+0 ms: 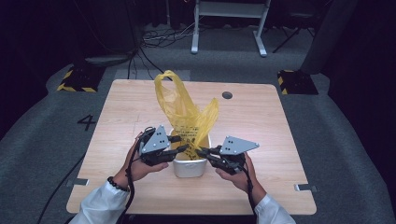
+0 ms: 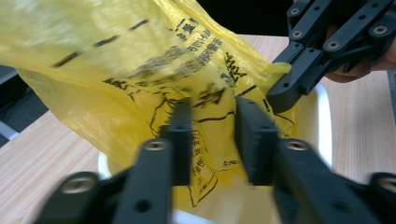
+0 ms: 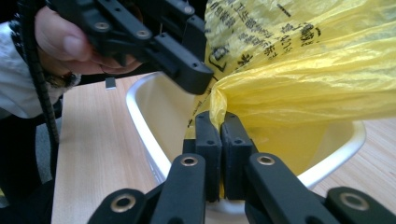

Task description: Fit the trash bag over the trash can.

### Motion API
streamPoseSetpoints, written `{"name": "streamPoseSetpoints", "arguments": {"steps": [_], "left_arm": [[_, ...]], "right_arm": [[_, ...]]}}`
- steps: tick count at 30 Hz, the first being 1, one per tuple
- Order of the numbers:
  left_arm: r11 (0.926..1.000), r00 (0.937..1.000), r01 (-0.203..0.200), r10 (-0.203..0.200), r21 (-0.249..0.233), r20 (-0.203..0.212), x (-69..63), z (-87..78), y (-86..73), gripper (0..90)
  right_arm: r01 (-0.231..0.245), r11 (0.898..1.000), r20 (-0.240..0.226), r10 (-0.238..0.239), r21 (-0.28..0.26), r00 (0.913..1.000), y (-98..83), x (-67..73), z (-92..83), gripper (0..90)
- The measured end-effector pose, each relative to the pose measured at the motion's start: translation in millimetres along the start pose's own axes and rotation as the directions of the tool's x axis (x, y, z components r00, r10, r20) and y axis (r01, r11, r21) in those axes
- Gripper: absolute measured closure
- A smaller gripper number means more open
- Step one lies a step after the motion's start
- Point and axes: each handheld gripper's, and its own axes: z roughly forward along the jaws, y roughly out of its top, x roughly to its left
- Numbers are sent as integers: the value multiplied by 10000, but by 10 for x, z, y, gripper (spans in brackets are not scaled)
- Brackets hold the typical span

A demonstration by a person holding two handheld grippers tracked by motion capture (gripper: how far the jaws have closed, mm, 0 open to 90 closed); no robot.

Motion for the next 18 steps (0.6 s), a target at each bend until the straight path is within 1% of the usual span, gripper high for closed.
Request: {"name": "streamPoseSetpoints", "arguments": {"steps": [1,2,3,4,5,6,7,8,9,10,11,12,14,16,18], "left_arm": [[9999,9999,-114,114,-36,35,1,-2,-3,777],[9999,9999,-124,124,-32,68,-3,-1,-3,818],[9998,9998,-207,207,-6,35,-6,-2,-3,856],[9995,9995,-315,315,39,87,-8,-4,-3,891],[9989,9986,-462,460,77,255,-12,-6,-6,900],[9983,9977,-578,574,112,354,-12,-8,-8,900],[9975,9969,-684,677,173,397,-14,-6,-10,900],[9967,9965,-775,766,250,348,-14,-3,-12,900],[9967,9965,-761,750,286,355,-13,-3,-15,900],[9972,9966,-723,714,190,407,-10,-3,-23,900],[9971,9964,-734,726,176,440,-5,-2,-28,900],[9970,9965,-745,736,216,403,-7,2,-33,900],[9960,9957,-852,841,270,392,-17,-2,-37,900],[9944,9946,-1006,996,335,299,-32,-13,-42,900],[9921,9922,-1207,1196,327,338,-41,-18,-49,900]], "right_arm": [[-49,10000,-27,49,-49,10000,-4,3,-6,869],[-95,9999,-46,95,-76,9999,-8,8,-14,866],[-64,9999,-32,64,-95,10000,-9,11,-22,859],[-76,9999,0,76,-149,10000,-9,12,-31,843],[-109,9998,18,109,-175,9999,-10,14,-41,822],[-164,9996,101,166,-230,9998,-11,16,-51,772],[-215,9995,134,219,-251,9997,-10,15,-57,733],[-311,9991,198,317,-298,9993,-9,14,-64,670],[-452,9983,359,466,-381,9983,0,12,-81,606],[-537,9976,442,556,-442,9975,9,9,-95,566],[-680,9958,500,711,-613,9962,25,-6,-126,528],[-840,9937,568,883,-749,9945,40,-21,-150,459],[-1027,9908,800,1098,-882,9907,76,-62,-185,412],[-1265,9860,1098,1384,-1090,9843,133,-130,-220,369],[-1477,9808,1161,1626,-1275,9798,181,-197,-237,334]]}}
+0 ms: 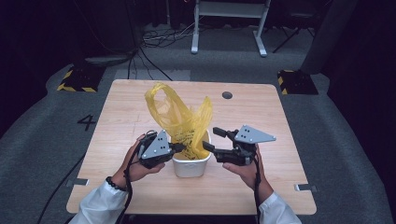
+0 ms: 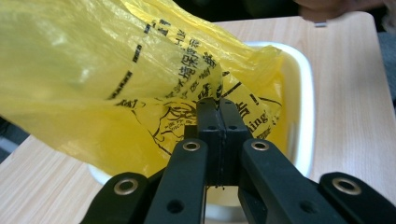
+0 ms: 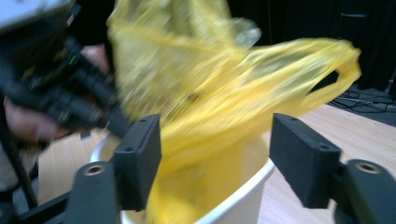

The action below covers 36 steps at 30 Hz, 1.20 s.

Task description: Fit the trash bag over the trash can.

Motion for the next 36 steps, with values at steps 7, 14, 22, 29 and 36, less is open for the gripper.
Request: {"name": "streamPoseSetpoints", "arguments": {"steps": [7,14,22,29,36], "left_arm": [[9999,9999,-142,143,82,-46,-23,12,-30,900],[9995,9994,-295,297,142,-172,-32,-6,-43,895],[9995,9989,289,-284,124,-372,-26,3,-76,776],[9809,9801,1727,-1801,-894,-830,73,-206,-160,357],[9583,9646,2190,-2410,-1838,-1072,176,-534,-205,303]], "right_arm": [[-1138,9932,138,1135,239,9934,180,-224,151,279],[-2196,9718,-304,2229,854,9744,162,-350,350,366],[-1245,9913,-756,1275,425,9890,150,-253,266,839],[-67,10000,-796,70,29,9968,121,-122,82,896],[892,9960,-1138,-886,5,9895,65,-22,-49,900]]}}
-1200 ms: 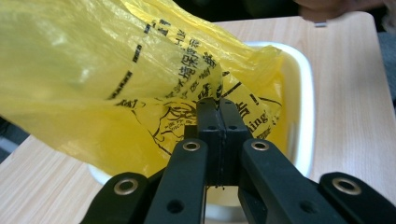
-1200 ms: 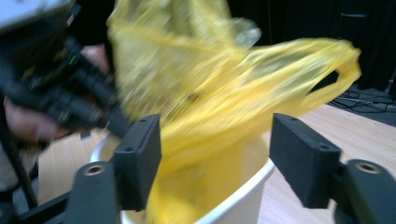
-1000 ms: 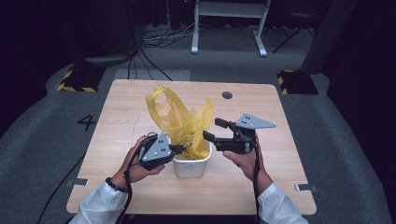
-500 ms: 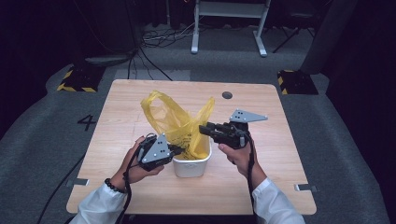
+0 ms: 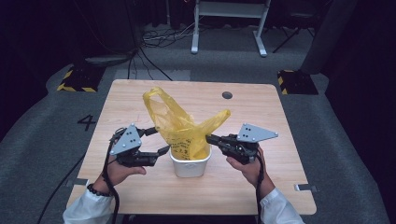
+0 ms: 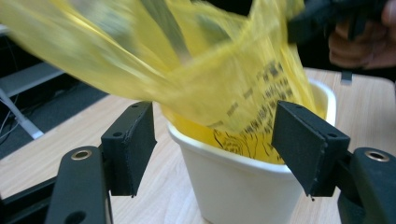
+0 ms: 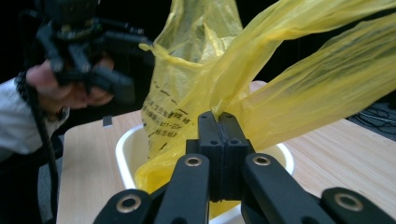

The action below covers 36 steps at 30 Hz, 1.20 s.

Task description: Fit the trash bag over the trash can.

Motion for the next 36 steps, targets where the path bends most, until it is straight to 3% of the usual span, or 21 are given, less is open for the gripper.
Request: {"name": "streamPoseSetpoints", "arguments": {"steps": [6,14,17,18,19,21,24,25,33,36], "left_arm": [[9971,9981,563,-548,-518,299,102,-42,108,289],[9988,9997,-54,66,-490,239,75,36,383,341],[9989,9994,-315,320,-355,139,94,69,440,458],[9988,9987,-384,393,-288,313,108,78,449,544],[9984,9982,-551,554,-111,237,117,98,458,625],[9976,9974,-692,690,89,223,146,123,453,753],[9978,9978,-599,591,285,286,187,142,411,872],[9976,9982,-596,591,356,135,192,144,385,893],[9973,9980,-558,571,488,-259,170,22,238,900],[9985,9991,-283,297,469,-296,165,-23,132,900]], "right_arm": [[376,9991,-180,-372,192,9991,-81,97,-27,900],[1008,9925,-268,-992,689,9947,-151,185,-32,900],[1197,9897,-322,-1175,788,9926,-162,197,-46,900],[1213,9895,-311,-1192,784,9924,-168,200,-54,900],[1263,9889,-335,-1240,786,9917,-174,201,-62,900],[1276,9890,-425,-1247,745,9913,-189,205,-76,900],[1377,9878,-447,-1347,722,9899,-202,216,-91,900],[1427,9873,-456,-1397,701,9891,-203,222,-97,900],[1482,9870,-513,-1452,616,9881,-214,291,-157,900],[1613,9840,-497,-1579,754,9862,-232,319,-171,900]]}}
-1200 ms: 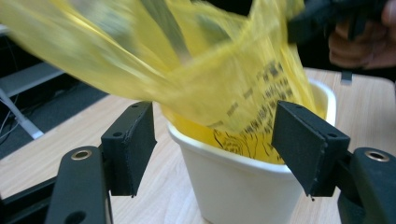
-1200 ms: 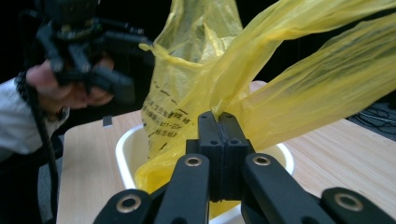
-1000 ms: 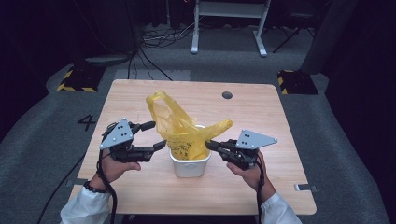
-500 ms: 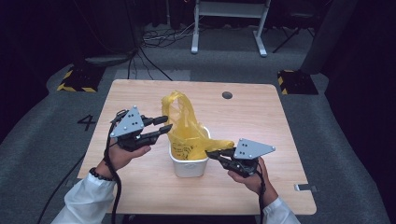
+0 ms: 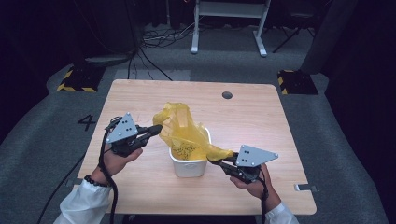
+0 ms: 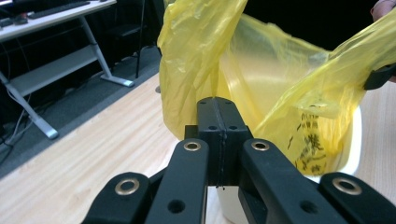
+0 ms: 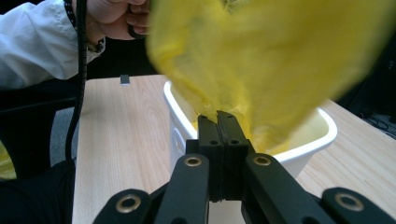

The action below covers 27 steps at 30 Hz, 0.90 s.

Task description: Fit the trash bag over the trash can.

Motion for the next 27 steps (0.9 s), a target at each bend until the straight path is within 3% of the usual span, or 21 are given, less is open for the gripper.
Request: {"name": "streamPoseSetpoints", "arguments": {"steps": [1,11,16,21,24,27], "left_arm": [[10000,10000,3,-2,91,-59,-11,0,-40,900],[9983,9955,455,-484,369,818,-114,3,-321,900],[9983,9951,344,-387,477,913,-160,37,-364,900],[9984,9933,349,-396,446,1084,-188,51,-367,900],[9985,9931,298,-348,461,1122,-217,45,-363,900],[9986,9921,250,-305,468,1219,-260,41,-367,900]], "right_arm": [[14,10000,17,-14,48,10000,-9,1,-1,900],[-126,9996,11,126,236,9999,-94,56,-19,887],[66,9992,611,-90,382,9981,-117,105,-58,680],[-486,9987,993,469,142,9940,-98,79,-163,496],[-651,9977,1268,668,-173,9897,-40,57,-213,419],[-752,9961,1460,812,-459,9859,63,45,-233,396]]}}
